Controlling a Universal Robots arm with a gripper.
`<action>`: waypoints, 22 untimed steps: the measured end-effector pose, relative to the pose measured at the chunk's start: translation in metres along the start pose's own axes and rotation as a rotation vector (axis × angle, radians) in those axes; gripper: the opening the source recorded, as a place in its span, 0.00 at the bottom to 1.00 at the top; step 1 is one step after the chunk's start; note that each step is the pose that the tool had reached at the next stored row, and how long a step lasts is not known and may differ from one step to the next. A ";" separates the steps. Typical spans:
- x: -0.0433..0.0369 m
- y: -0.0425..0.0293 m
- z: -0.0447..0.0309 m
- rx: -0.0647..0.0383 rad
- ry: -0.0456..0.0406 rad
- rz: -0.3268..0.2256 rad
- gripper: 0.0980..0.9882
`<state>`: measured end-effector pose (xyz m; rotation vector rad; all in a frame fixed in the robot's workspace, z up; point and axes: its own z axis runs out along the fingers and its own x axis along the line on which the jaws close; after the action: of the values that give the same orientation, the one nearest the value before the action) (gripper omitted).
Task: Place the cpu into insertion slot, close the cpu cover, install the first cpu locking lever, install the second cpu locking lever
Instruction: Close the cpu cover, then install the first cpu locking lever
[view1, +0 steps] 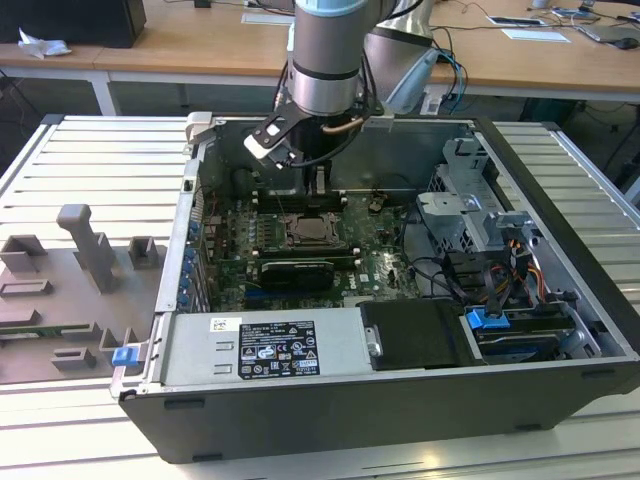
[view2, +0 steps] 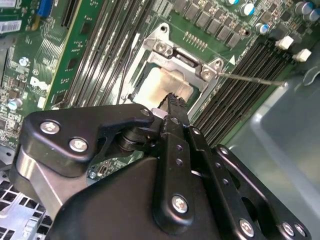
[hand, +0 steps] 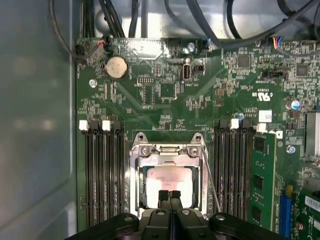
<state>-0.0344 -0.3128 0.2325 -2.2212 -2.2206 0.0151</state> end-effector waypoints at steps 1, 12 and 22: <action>0.0000 -0.0004 0.0004 -0.004 -0.0002 -0.001 0.01; 0.0000 -0.0022 -0.0108 -0.006 0.0000 -0.001 0.01; -0.0002 -0.0029 -0.0440 -0.010 0.0002 -0.002 0.01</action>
<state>-0.0369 -0.3128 0.2766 -2.2242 -2.2274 0.0038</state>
